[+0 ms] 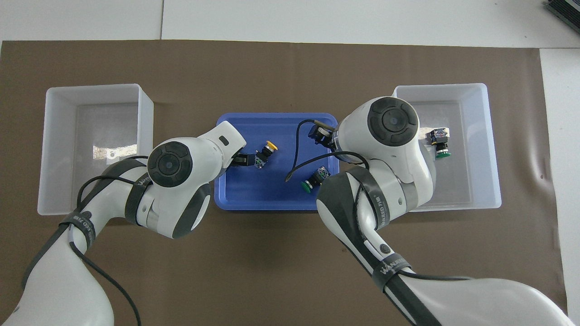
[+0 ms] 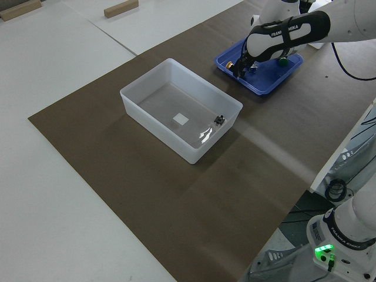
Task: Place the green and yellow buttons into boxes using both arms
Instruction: 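Grasp a yellow button with the left gripper while the right gripper grasps green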
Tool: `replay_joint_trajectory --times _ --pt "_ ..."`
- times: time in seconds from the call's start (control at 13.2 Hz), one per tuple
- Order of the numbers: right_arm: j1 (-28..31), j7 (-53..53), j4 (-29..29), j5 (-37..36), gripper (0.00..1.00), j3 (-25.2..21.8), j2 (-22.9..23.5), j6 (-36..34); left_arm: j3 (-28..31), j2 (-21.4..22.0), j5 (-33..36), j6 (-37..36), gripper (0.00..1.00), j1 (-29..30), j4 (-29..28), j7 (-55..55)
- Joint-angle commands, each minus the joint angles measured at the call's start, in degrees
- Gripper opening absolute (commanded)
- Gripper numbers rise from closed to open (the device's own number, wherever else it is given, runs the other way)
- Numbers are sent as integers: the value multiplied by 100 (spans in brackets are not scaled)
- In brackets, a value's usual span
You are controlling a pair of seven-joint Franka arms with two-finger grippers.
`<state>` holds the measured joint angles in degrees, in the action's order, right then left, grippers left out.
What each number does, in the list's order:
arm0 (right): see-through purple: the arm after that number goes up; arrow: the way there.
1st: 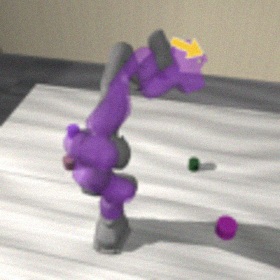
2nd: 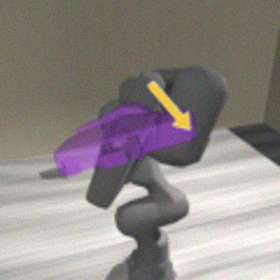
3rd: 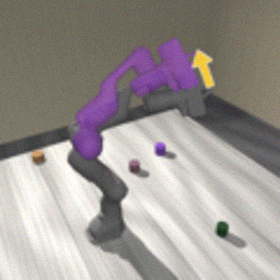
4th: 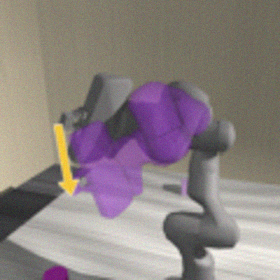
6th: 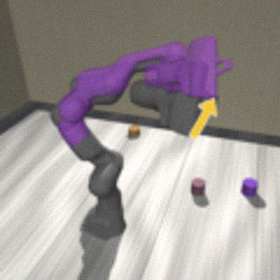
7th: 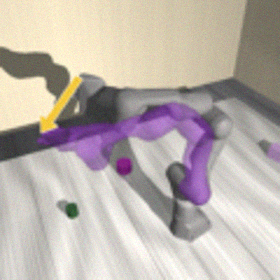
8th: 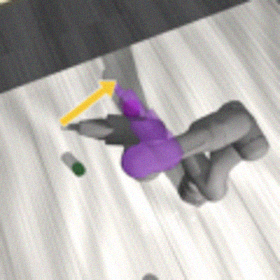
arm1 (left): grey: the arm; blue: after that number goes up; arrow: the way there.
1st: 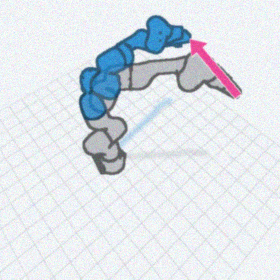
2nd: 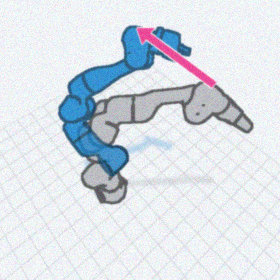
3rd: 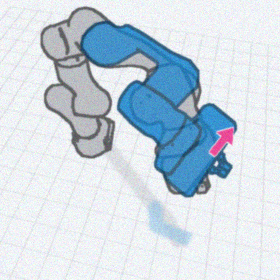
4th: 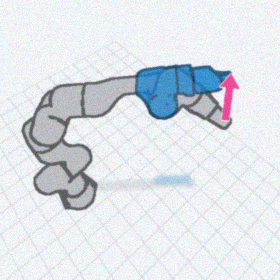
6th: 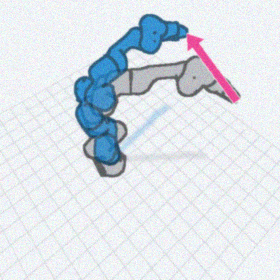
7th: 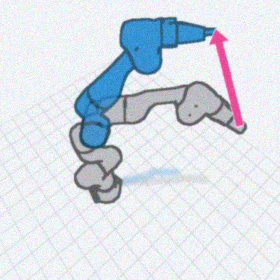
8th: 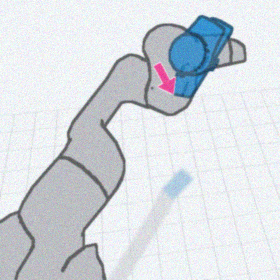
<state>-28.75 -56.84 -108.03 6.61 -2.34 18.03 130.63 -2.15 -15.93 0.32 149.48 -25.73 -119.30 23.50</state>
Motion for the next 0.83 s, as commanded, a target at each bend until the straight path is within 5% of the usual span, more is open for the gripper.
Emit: replay_joint_trajectory --times 0.0,0.38,0.61,0.76 --pt "-69 -151 -175 384 100 22 86 348 66 -60 -67 161 71 -117 -32 164" --pt "-210 -266 -184 587 99 14 350 648 83 -165 -67 197 64 -187 -41 234" --pt "-324 -231 -219 587 93 14 412 648 118 -52 -32 -93 9 -187 -32 261" --pt "-324 -187 -236 587 89 14 412 648 153 308 -23 -321 0 -109 -32 252"
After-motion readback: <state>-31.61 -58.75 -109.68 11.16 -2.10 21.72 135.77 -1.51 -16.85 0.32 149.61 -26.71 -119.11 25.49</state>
